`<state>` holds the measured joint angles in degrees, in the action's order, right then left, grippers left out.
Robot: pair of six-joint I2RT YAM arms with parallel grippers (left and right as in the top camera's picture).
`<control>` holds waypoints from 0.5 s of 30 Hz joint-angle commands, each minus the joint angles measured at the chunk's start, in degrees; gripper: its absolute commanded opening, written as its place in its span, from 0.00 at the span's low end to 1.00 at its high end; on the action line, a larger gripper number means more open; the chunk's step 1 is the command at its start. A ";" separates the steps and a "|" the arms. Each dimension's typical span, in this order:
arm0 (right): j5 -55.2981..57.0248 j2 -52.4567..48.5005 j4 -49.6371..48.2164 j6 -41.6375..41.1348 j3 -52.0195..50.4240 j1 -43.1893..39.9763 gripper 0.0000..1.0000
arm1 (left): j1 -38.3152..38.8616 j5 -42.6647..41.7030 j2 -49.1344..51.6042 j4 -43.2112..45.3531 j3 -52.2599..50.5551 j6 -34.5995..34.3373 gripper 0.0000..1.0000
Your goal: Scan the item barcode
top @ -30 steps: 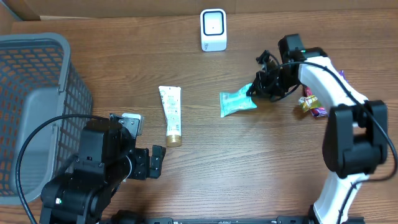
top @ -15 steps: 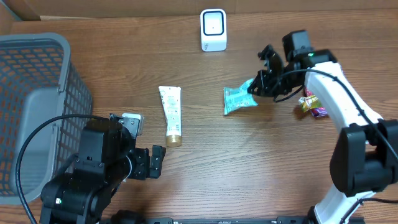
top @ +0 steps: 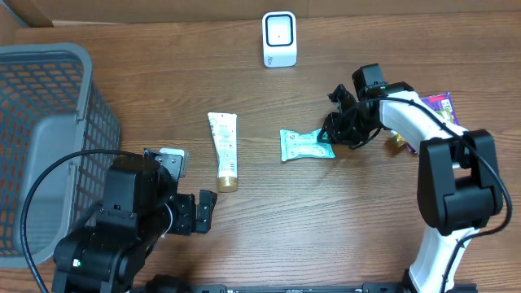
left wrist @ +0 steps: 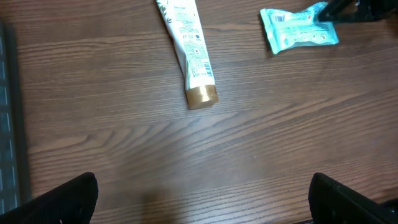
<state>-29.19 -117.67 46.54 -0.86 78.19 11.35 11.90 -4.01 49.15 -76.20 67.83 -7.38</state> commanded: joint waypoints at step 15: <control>-0.42 -2.91 3.74 -1.22 -1.92 1.25 0.45 | -0.26 0.61 -0.02 0.15 0.09 -0.55 1.00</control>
<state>-31.16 -119.22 50.57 -1.78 78.17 12.10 11.90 -4.03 49.15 -76.20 67.83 -7.38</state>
